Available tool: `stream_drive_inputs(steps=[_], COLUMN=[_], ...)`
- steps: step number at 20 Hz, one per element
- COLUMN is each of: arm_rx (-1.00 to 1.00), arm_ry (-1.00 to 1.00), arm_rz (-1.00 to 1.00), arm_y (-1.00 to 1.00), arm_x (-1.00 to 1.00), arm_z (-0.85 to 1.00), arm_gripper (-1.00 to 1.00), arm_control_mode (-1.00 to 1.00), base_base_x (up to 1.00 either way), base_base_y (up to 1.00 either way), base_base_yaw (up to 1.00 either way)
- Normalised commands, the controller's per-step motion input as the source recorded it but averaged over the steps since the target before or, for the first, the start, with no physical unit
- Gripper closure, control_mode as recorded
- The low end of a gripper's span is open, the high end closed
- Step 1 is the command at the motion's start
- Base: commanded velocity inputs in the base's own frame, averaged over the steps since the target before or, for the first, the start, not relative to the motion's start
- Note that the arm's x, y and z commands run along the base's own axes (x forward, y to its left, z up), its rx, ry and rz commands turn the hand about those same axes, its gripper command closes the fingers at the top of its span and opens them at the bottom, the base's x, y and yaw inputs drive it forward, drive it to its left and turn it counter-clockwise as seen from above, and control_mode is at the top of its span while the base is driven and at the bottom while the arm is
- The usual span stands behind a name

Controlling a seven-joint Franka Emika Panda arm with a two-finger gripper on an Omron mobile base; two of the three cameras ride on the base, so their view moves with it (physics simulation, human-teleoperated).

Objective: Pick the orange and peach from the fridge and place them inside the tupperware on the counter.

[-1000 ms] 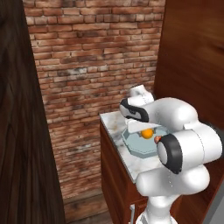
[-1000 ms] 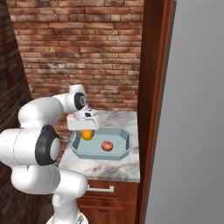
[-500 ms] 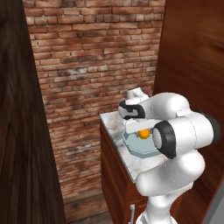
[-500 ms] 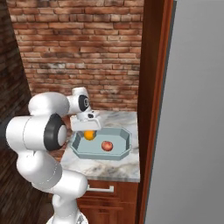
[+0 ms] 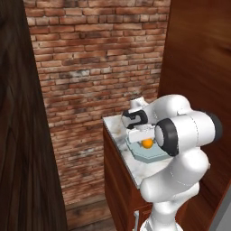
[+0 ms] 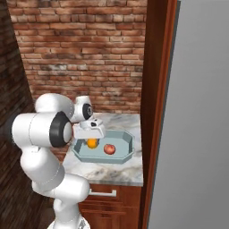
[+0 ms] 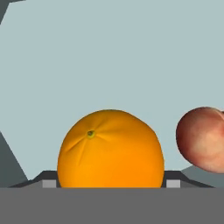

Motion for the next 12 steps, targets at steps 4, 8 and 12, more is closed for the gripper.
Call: stream_drive_inputs(steps=[4, 8, 12], arm_rx=[0.0, 0.0, 0.0], arm_ry=[0.0, 0.0, 0.0], arm_rz=[0.0, 0.0, 0.0], arm_y=[0.0, -0.01, -0.08], arm_x=[0.02, 0.08, 0.01], arm_z=[-0.26, -0.23, -0.21], arm_gripper=[1.0, -1.0, -1.0], arm_control_mode=[-1.0, -1.0, -1.0], base_base_x=[0.0, 0.0, 0.0], base_base_y=[0.0, 0.0, 0.0], base_base_yaw=[0.0, 0.0, 0.0])
